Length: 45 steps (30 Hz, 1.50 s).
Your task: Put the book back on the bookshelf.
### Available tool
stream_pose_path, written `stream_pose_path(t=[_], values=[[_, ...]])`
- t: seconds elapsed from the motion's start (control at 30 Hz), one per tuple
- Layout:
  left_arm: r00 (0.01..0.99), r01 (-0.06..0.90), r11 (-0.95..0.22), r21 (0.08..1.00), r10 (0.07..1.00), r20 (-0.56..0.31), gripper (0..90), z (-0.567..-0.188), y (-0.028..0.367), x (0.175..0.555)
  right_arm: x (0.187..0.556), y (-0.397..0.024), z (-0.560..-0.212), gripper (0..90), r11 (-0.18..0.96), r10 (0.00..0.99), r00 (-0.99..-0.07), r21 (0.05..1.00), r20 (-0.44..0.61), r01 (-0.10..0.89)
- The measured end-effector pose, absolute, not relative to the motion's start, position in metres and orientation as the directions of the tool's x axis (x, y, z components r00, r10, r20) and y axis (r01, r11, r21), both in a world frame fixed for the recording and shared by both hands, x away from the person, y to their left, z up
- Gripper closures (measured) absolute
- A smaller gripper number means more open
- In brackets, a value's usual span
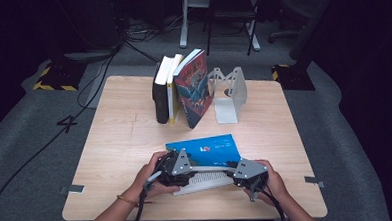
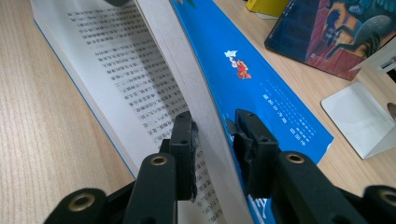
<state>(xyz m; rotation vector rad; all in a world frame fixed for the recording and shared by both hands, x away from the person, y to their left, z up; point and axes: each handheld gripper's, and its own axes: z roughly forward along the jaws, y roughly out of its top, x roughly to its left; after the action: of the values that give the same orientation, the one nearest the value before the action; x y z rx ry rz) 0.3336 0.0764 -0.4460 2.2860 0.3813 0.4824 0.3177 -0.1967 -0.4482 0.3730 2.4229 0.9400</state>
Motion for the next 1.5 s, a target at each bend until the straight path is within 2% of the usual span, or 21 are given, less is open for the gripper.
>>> stream_pose_path(t=[0.1, 0.17, 0.27, 0.37, 0.43, 0.53, 0.6, 0.63, 0.77, 0.9, 1.0, 1.13, 1.2, 1.5], values=[[0.894, 0.107, -0.687, 0.719, 0.383, 0.233, 61.8, -0.447, 0.079, 0.332, 0.321, -0.199, -0.448, 64.9, 0.701, 0.431, -0.837, 0.709, -0.337, 0.075], [0.895, 0.092, -0.701, 0.708, 0.370, 0.251, 63.3, -0.448, 0.078, 0.330, 0.322, -0.199, -0.448, 63.1, 0.696, 0.431, -0.840, 0.714, -0.329, 0.077], [0.903, 0.093, -0.705, 0.703, 0.357, 0.239, 66.0, -0.451, 0.080, 0.331, 0.328, -0.205, -0.451, 55.0, 0.666, 0.443, -0.850, 0.739, -0.286, 0.098], [0.907, 0.088, -0.703, 0.706, 0.349, 0.234, 66.9, -0.451, 0.082, 0.332, 0.340, -0.225, -0.457, 48.1, 0.626, 0.454, -0.861, 0.770, -0.229, 0.125], [0.911, 0.088, -0.700, 0.708, 0.344, 0.227, 66.9, -0.451, 0.084, 0.334, 0.346, -0.235, -0.461, 46.7, 0.615, 0.467, -0.860, 0.775, -0.208, 0.146], [0.914, 0.081, -0.703, 0.706, 0.336, 0.229, 66.9, -0.450, 0.087, 0.336, 0.350, -0.243, -0.462, 47.7, 0.633, 0.451, -0.862, 0.764, -0.231, 0.126], [0.913, 0.093, -0.698, 0.710, 0.344, 0.218, 67.1, -0.446, 0.091, 0.340, 0.349, -0.240, -0.461, 59.0, 0.635, 0.415, -0.872, 0.769, -0.260, 0.073], [0.913, 0.099, -0.696, 0.711, 0.347, 0.213, 66.8, -0.444, 0.095, 0.343, 0.349, -0.238, -0.459, 60.7, 0.642, 0.401, -0.873, 0.765, -0.279, 0.051], [0.908, 0.145, -0.684, 0.715, 0.379, 0.178, 61.5, -0.441, 0.109, 0.352, 0.343, -0.223, -0.455, 67.2, 0.656, 0.377, -0.872, 0.754, -0.314, 0.012], [0.898, 0.184, -0.680, 0.710, 0.411, 0.160, 55.4, -0.442, 0.115, 0.353, 0.338, -0.211, -0.455, 69.0, 0.679, 0.372, -0.863, 0.734, -0.341, 0.002], [0.897, 0.196, -0.658, 0.727, 0.420, 0.138, 45.1, -0.439, 0.116, 0.349, 0.336, -0.207, -0.453, 69.2, 0.685, 0.376, -0.861, 0.729, -0.343, 0.008], [0.888, 0.174, -0.678, 0.714, 0.422, 0.185, 35.2, -0.436, 0.109, 0.342, 0.334, -0.201, -0.450, 69.3, 0.689, 0.384, -0.856, 0.725, -0.347, 0.015], [0.879, 0.171, -0.677, 0.715, 0.432, 0.199, 33.1, -0.434, 0.103, 0.338, 0.333, -0.197, -0.449, 69.3, 0.699, 0.381, -0.851, 0.716, -0.362, 0.009], [0.889, 0.138, -0.690, 0.710, 0.402, 0.218, 33.4, -0.432, 0.071, 0.326, 0.330, -0.180, -0.442, 70.7, 0.708, 0.371, -0.854, 0.706, -0.365, 0.005]])
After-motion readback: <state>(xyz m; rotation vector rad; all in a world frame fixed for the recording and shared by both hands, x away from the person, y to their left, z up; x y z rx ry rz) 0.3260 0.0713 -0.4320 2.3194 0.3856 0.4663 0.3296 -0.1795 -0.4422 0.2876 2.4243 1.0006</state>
